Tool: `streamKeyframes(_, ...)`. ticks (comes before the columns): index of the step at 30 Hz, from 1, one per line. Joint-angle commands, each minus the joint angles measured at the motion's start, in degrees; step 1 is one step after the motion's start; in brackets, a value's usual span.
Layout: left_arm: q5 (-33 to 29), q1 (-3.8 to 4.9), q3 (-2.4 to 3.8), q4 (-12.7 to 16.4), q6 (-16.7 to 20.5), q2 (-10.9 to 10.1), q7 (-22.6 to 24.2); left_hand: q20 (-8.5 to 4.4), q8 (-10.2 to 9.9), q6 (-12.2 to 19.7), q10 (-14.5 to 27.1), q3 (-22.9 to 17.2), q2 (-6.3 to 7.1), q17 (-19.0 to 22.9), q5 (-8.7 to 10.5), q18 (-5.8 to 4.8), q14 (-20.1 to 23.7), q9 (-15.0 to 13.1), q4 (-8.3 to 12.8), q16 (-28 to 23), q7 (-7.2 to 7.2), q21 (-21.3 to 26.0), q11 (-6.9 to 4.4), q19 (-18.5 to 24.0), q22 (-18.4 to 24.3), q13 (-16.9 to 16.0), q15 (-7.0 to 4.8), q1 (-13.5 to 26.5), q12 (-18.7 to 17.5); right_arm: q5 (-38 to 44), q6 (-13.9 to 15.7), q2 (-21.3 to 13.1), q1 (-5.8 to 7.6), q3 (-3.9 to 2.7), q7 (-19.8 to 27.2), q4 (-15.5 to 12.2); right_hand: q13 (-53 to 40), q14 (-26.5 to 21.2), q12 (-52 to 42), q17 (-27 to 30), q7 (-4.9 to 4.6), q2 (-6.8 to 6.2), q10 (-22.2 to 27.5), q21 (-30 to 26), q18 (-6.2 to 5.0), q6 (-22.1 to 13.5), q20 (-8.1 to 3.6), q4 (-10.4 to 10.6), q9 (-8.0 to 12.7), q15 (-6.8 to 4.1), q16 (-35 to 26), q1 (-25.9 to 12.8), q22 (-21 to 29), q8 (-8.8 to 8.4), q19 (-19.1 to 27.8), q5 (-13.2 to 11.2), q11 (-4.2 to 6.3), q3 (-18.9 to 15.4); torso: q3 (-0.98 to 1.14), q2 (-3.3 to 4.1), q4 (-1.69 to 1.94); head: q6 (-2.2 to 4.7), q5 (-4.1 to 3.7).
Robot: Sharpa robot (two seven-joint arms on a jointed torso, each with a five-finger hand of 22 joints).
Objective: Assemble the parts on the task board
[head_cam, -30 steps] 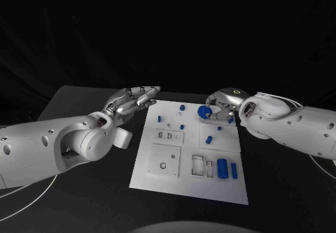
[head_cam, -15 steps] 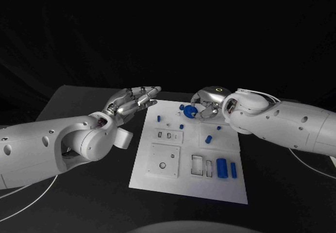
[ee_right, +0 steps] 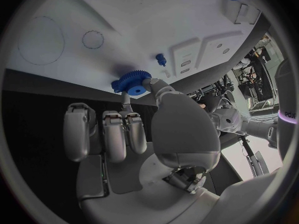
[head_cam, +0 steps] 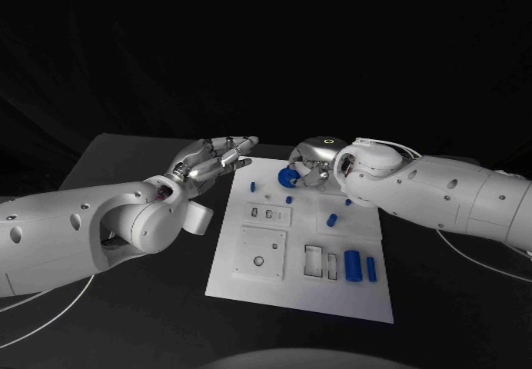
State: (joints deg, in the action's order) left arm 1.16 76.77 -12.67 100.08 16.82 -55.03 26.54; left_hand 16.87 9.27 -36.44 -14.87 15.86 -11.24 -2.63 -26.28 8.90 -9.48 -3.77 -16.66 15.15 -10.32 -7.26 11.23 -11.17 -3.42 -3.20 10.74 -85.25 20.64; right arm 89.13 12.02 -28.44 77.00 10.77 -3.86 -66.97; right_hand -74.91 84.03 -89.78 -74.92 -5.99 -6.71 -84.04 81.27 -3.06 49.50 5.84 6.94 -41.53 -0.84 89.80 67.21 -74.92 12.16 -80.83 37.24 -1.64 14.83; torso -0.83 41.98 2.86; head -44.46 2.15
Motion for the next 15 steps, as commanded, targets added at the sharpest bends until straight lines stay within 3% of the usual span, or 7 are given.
streamKeyframes(1,0.3,0.04,0.05,0.3,-1.1,0.2,0.3,-0.03,0.4,-0.1,-0.5,-0.2,-0.02,-0.1,-0.40,-1.10,-0.3,0.0,0.0,0.3,-1.22,-0.4,0.06,-0.2,-0.1,-0.1,0.09,0.0,0.2,1.3,-1.5,0.9,-0.27,-0.02,-0.6,0.9,-15.1,6.0,-0.2,-15.1,-0.14,0.66,-6.0,-0.5,0.23,0.2,0.10,-0.1,0.0,0.44,0.2,0.4,-11.3,-0.29,0.6,-0.4,-0.33,0.5,-0.03,0.02,-0.12,-0.02,0.03)
streamKeyframes(4,0.3,0.03,0.06,0.3,-1.1,0.2,0.4,-0.02,0.4,-0.1,-0.6,-0.2,-0.01,-0.1,-0.42,-1.14,-0.4,0.0,0.0,0.4,-1.26,-0.4,0.13,-0.3,-0.1,-0.1,0.15,0.0,0.2,2.2,-1.4,1.6,-0.58,-0.02,-1.0,1.8,-15.1,6.0,-0.2,-15.1,-0.19,0.66,-6.0,-0.6,0.19,0.2,0.14,-0.2,0.1,0.49,0.2,0.5,-11.2,-0.45,0.8,-0.6,-0.38,0.7,-0.07,0.04,-0.17,0.05,-0.02)
streamKeyframes(9,0.3,0.02,0.05,0.3,-1.2,0.3,0.4,-0.01,0.4,0.0,-0.6,-0.2,-0.01,-0.1,-0.45,-1.19,-0.4,0.0,0.0,0.5,-1.31,-0.5,0.20,-0.4,-0.1,-0.1,0.22,0.0,0.3,3.0,-1.4,2.4,-0.96,-0.02,-1.5,2.7,-15.1,6.0,-0.2,-15.1,-0.41,0.56,-6.0,-0.9,0.13,-0.4,0.30,-0.3,0.6,0.62,0.2,0.5,-11.2,-1.31,1.0,-1.3,-0.57,1.0,0.08,0.03,0.06,-0.21,-0.07)
streamKeyframes(13,0.3,0.02,0.05,0.4,-1.2,0.3,0.4,-0.01,0.4,-0.1,-0.6,-0.3,-0.01,-0.1,-0.47,-1.24,-0.4,0.0,0.0,0.6,-1.35,-0.5,0.26,-0.4,-0.1,-0.1,0.28,0.0,0.3,3.0,-1.7,2.6,-1.08,-0.02,-1.4,2.9,-15.1,6.0,-0.2,-15.1,-1.12,0.32,-6.0,-1.0,0.12,-3.1,0.70,-0.1,2.8,1.04,0.2,-0.1,-11.1,-4.68,1.1,-4.1,-1.06,1.4,0.04,-0.01,0.03,-0.36,0.10)
streamKeyframes(15,0.3,0.02,0.05,0.4,-1.2,0.2,0.4,-0.01,0.4,-0.1,-0.6,-0.3,-0.01,-0.1,-0.47,-1.24,-0.4,0.0,0.0,0.6,-1.35,-0.5,0.26,-0.4,-0.1,-0.1,0.28,0.0,0.3,2.8,-1.9,2.6,-1.11,-0.02,-1.4,2.9,-15.1,6.0,-0.2,-15.1,-1.35,0.29,-6.0,-0.9,0.13,-4.8,0.93,0.0,4.5,1.27,0.2,-0.4,-11.2,-6.71,1.1,-7.9,-1.25,1.3,0.03,-0.01,-0.01,-0.45,0.11)
